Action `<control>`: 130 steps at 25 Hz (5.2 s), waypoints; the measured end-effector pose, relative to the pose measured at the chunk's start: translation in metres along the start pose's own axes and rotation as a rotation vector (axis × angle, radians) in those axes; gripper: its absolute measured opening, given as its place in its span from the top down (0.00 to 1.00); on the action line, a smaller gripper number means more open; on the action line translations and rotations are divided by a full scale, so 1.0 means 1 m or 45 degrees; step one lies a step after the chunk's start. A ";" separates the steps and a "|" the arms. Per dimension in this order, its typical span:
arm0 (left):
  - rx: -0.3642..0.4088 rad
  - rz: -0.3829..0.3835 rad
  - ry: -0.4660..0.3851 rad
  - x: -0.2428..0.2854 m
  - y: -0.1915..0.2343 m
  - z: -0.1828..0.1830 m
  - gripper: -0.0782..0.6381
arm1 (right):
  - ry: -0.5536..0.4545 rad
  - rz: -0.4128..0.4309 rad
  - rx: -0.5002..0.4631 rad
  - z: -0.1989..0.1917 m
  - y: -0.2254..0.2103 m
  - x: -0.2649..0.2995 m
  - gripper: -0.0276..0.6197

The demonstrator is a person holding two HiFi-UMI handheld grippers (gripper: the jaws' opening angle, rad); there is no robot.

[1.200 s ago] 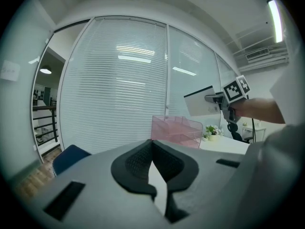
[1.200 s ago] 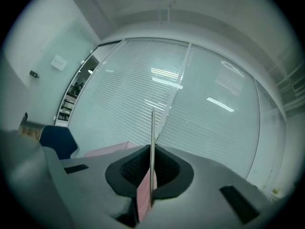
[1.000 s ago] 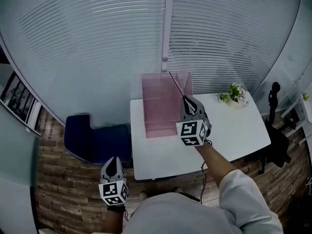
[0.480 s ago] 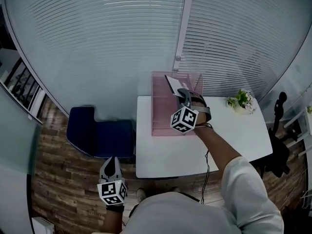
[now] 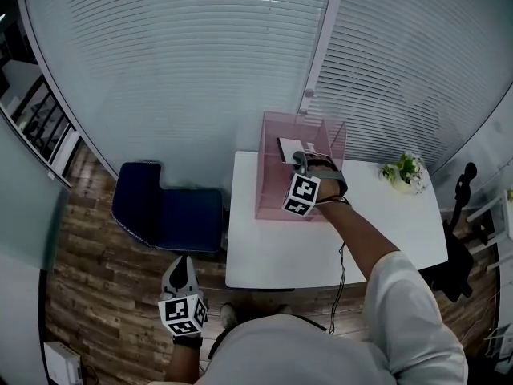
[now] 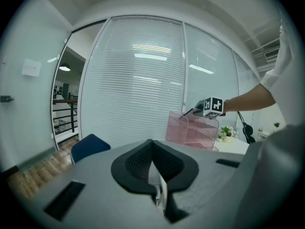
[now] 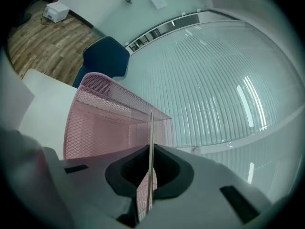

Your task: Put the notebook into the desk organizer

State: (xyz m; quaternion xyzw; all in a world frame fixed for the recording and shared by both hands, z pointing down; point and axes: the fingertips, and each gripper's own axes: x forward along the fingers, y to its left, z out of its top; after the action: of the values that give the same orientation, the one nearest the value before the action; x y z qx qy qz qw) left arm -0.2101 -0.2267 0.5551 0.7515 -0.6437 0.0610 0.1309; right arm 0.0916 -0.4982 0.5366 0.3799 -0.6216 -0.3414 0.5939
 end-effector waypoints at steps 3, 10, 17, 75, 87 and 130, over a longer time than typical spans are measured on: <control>-0.005 0.007 0.002 -0.002 0.004 -0.002 0.88 | 0.008 0.035 -0.018 0.000 0.007 0.002 0.92; -0.007 0.007 0.003 -0.002 0.006 -0.003 0.88 | 0.003 0.152 -0.005 0.002 0.022 0.004 0.90; -0.006 0.003 0.004 0.000 0.005 -0.004 0.88 | -0.023 0.389 -0.002 0.003 0.042 0.000 0.80; 0.087 -0.178 0.013 0.014 -0.044 0.009 0.88 | -0.429 0.494 0.980 -0.018 -0.009 -0.142 0.53; 0.146 -0.284 0.016 0.036 -0.081 0.019 0.88 | -0.595 0.146 1.373 -0.064 0.014 -0.223 0.75; 0.195 -0.291 0.040 0.039 -0.110 0.015 0.88 | -0.664 -0.165 1.707 -0.133 0.045 -0.287 0.94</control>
State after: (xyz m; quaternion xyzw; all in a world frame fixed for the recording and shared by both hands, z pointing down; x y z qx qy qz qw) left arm -0.0965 -0.2525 0.5374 0.8268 -0.5451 0.1063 0.0892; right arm 0.2229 -0.2212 0.4469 0.6050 -0.7951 -0.0007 0.0439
